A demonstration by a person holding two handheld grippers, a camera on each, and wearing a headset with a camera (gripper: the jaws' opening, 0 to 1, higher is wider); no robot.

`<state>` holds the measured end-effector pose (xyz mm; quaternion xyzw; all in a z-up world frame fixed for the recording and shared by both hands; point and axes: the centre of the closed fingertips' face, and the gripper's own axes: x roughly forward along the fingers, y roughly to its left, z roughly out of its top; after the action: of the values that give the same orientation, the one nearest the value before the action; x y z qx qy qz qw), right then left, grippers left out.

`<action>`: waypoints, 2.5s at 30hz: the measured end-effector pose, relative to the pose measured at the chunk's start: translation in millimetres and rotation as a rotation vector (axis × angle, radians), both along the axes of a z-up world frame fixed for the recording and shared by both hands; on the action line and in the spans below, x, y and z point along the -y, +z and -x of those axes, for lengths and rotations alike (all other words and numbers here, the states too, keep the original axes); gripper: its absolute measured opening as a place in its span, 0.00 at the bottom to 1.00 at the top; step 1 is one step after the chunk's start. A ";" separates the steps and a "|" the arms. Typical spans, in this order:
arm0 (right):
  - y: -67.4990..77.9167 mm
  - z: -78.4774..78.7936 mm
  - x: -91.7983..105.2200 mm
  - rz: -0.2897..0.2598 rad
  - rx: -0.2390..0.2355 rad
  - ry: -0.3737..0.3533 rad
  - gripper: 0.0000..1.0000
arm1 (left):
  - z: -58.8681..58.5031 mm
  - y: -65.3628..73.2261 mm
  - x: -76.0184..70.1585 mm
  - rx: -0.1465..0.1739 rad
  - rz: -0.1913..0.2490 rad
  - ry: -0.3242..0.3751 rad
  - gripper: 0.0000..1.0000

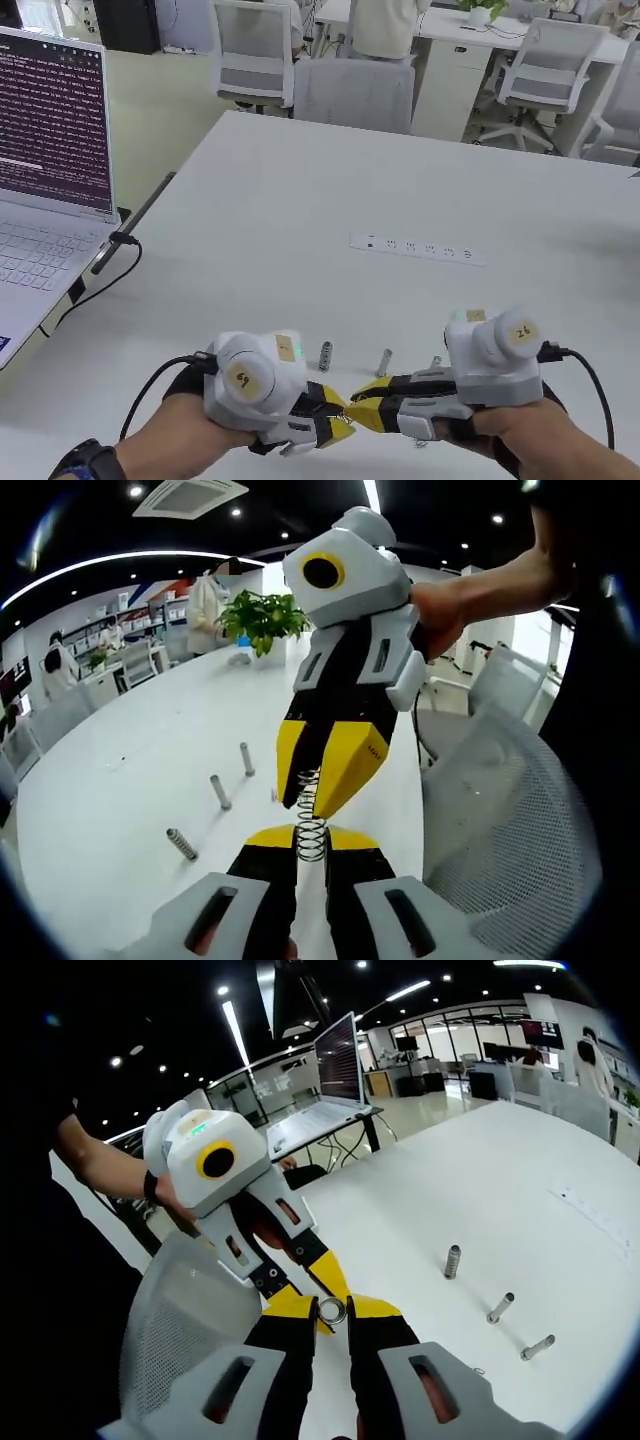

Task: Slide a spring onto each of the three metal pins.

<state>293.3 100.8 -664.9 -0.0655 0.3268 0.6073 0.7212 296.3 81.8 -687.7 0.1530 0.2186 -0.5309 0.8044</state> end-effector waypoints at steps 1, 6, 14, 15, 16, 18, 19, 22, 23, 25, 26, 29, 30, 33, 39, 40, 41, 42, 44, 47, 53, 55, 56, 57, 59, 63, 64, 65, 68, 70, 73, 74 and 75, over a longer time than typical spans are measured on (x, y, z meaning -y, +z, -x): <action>-1.1 0.9 1.7 0.026 0.017 0.026 0.11 | 0.1 0.9 0.7 0.002 0.003 -0.003 0.02; 1.6 3.5 3.3 0.085 0.068 0.114 0.13 | 1.0 2.2 3.2 0.006 0.006 -0.012 0.01; 1.8 8.3 9.3 0.213 0.159 0.292 0.13 | 3.7 4.9 8.0 0.009 0.013 -0.028 0.01; 2.1 8.8 9.2 0.218 0.162 0.302 0.13 | 4.1 5.2 8.4 0.009 0.015 -0.030 0.01; 2.7 10.1 9.1 0.224 0.167 0.320 0.13 | 4.1 5.3 8.5 0.010 0.015 -0.032 0.01; 4.1 11.9 8.6 0.233 0.173 0.343 0.12 | 4.6 6.1 9.3 0.010 0.019 -0.034 0.01; 4.6 12.7 8.4 0.234 0.175 0.351 0.12 | 4.8 6.6 9.6 0.010 0.021 -0.034 0.01; 4.2 13.8 9.4 0.256 0.189 0.378 0.12 | 5.2 8.4 10.6 0.011 0.025 -0.035 0.01; 3.4 13.5 10.4 0.270 0.198 0.388 0.12 | 5.4 9.3 11.2 0.011 0.030 -0.036 0.01; 2.9 13.6 11.6 0.286 0.208 0.403 0.12 | 4.6 9.7 11.6 0.011 0.034 -0.037 0.01; 2.9 13.5 12.1 0.291 0.211 0.408 0.12 | 4.5 10.0 11.9 0.012 0.036 -0.037 0.01; 3.6 12.7 13.5 0.303 0.218 0.421 0.11 | 3.9 11.6 13.3 0.013 0.044 -0.038 0.01; 4.0 12.3 14.3 0.309 0.221 0.426 0.11 | 3.9 12.3 13.8 0.013 0.048 -0.038 0.01; 4.6 12.2 16.1 0.322 0.228 0.441 0.10 | 4.0 14.5 15.7 0.014 0.060 -0.039 0.01; 7.6 11.9 17.5 0.336 0.239 0.466 0.10 | 3.7 19.2 18.8 0.019 0.082 -0.044 0.02; 8.1 11.9 17.5 0.337 0.239 0.468 0.10 | 3.6 20.6 19.4 0.020 0.088 -0.044 0.02; 8.4 12.0 17.5 0.338 0.239 0.472 0.09 | 3.4 21.4 19.8 0.021 0.091 -0.044 0.02; 8.7 12.2 17.5 0.339 0.240 0.476 0.09 | 3.5 22.7 20.6 0.022 0.096 -0.044 0.02; 9.1 12.2 17.5 0.345 0.243 0.487 0.09 | 3.2 23.7 21.2 0.024 0.100 -0.045 0.02; 10.0 12.1 18.2 0.357 0.247 0.505 0.09 | 3.1 25.1 22.0 0.022 0.109 -0.043 0.02; 13.0 11.3 18.9 0.361 0.245 0.515 0.09 | 1.6 28.2 22.9 0.012 0.140 -0.030 0.02; 13.5 11.1 19.8 0.373 0.251 0.528 0.08 | 1.1 28.8 23.7 0.013 0.146 -0.029 0.02; 13.5 10.8 20.2 0.379 0.253 0.532 0.08 | 0.9 28.9 24.4 0.015 0.146 -0.028 0.02; 13.3 11.4 21.1 0.386 0.252 0.540 0.08 | 0.9 28.6 25.3 0.013 0.148 -0.029 0.02; 12.3 11.5 22.3 0.397 0.255 0.552 0.08 | 1.0 27.8 26.7 0.015 0.151 -0.030 0.02; 9.4 12.2 23.6 0.416 0.259 0.567 0.08 | 1.6 25.5 28.4 0.016 0.154 -0.028 0.02; 9.0 12.3 23.7 0.418 0.260 0.568 0.08 | 1.6 24.7 28.7 0.018 0.151 -0.026 0.02; 8.2 12.3 23.7 0.423 0.262 0.572 0.08 | 1.5 24.2 28.8 0.017 0.150 -0.024 0.02; 7.1 12.0 23.4 0.427 0.265 0.574 0.08 | 1.2 22.8 27.8 0.014 0.149 -0.018 0.03; 6.2 11.0 23.2 0.431 0.269 0.573 0.08 | -0.4 21.8 25.8 0.014 0.148 -0.010 0.04; 4.8 8.3 23.3 0.436 0.276 0.568 0.08 | -2.1 22.2 22.6 0.010 0.149 0.001 0.06; 4.5 6.8 23.0 0.435 0.277 0.560 0.08 | -1.6 22.7 22.1 0.009 0.148 0.002 0.06; 4.2 5.5 22.6 0.431 0.276 0.552 0.08 | -1.8 22.4 20.9 0.008 0.145 0.005 0.07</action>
<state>287.7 78.2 -660.7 -0.3828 0.3168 0.6816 0.5372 298.0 60.9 -665.3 0.0962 0.1766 -0.5427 0.8155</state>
